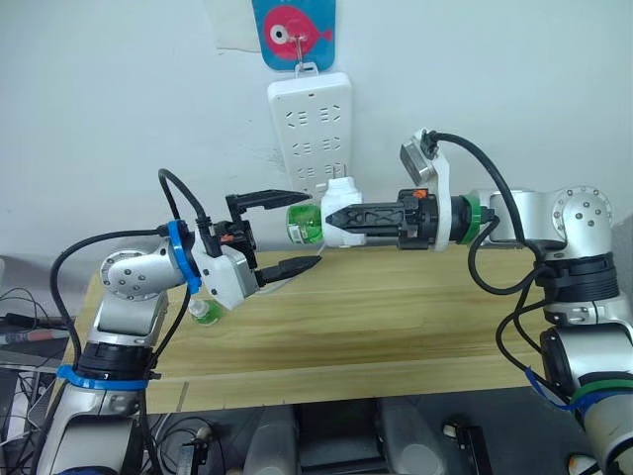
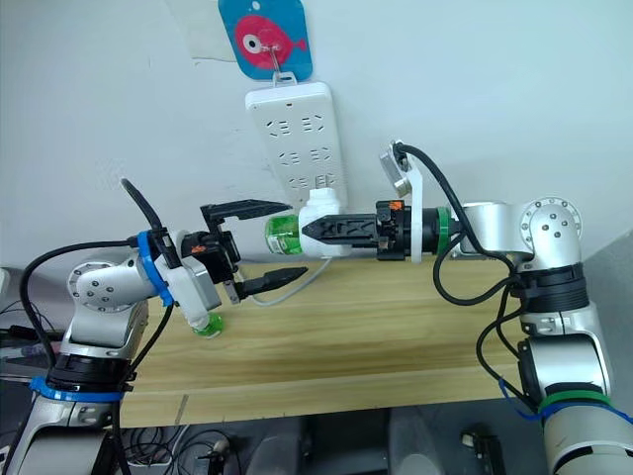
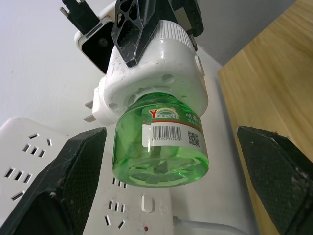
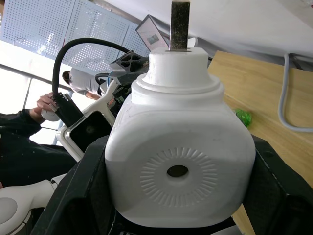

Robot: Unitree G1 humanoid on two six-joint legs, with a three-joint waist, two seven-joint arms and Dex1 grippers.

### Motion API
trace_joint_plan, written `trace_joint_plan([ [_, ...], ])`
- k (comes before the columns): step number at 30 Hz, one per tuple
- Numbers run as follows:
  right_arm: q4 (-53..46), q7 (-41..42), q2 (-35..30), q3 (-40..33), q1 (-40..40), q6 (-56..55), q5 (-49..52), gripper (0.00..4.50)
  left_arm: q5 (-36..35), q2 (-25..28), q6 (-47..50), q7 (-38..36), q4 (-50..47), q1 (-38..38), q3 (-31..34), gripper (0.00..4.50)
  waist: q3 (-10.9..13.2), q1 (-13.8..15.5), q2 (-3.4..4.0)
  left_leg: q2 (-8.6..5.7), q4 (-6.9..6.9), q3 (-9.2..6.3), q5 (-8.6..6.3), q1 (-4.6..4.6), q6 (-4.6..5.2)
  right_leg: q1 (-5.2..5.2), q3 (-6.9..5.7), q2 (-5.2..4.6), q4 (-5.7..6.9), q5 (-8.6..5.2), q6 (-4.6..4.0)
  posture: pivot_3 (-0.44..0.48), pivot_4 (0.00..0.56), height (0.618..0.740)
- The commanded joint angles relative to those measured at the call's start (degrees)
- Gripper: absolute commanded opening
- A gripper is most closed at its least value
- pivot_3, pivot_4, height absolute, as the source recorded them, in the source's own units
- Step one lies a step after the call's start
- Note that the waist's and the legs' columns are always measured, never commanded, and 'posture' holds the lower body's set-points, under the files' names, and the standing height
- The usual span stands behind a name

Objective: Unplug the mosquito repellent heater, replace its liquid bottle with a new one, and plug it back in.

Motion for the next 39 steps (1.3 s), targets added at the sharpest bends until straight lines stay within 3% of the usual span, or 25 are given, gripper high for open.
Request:
trace_joint_plan([
  [1,-1.0,0.5,-0.1,-2.3,-0.6,0.3,1.4,3.02,-1.6,1.0,-0.3,0.8,-0.4,-0.7,0.0,3.63,0.0,0.0,0.00,0.00,0.00,0.00,0.00,0.00,0.00,0.00,0.00,0.00,0.00,0.00,0.00,-0.155,0.301,0.730],
  [6,-1.1,0.6,-0.2,-2.3,-0.6,0.4,1.4,3.02,-2.3,1.6,0.6,0.6,-0.6,-1.1,-0.3,2.24,0.0,0.0,0.01,0.00,-0.01,0.00,0.00,0.00,0.00,0.00,0.00,0.00,0.00,0.00,0.00,-0.155,0.300,0.730],
  [20,-2.3,1.2,-1.5,-0.6,-0.2,1.1,1.4,3.02,-8.8,4.6,9.2,-2.7,-3.9,0.3,-1.3,2.24,0.0,0.0,0.03,0.00,-0.02,-0.01,0.00,0.00,0.00,0.00,0.00,0.00,-0.01,0.00,0.00,-0.147,0.298,0.730],
  [32,-7.5,3.8,-6.3,3.9,1.3,0.7,1.4,3.02,-19.4,6.8,27.3,-8.3,-11.4,-0.2,-0.2,2.24,0.1,0.0,0.04,0.00,-0.02,-0.02,0.00,0.00,0.00,0.00,-0.01,0.00,-0.02,0.00,0.00,-0.144,0.298,0.730],
  [39,-9.8,5.0,-8.1,5.5,2.0,-0.3,1.4,3.02,-28.6,8.0,42.8,-8.4,-16.6,0.2,1.6,2.24,0.1,0.0,0.04,0.01,-0.03,-0.02,0.00,0.00,0.01,0.00,-0.01,0.01,-0.04,-0.01,0.00,-0.145,0.297,0.730],
])
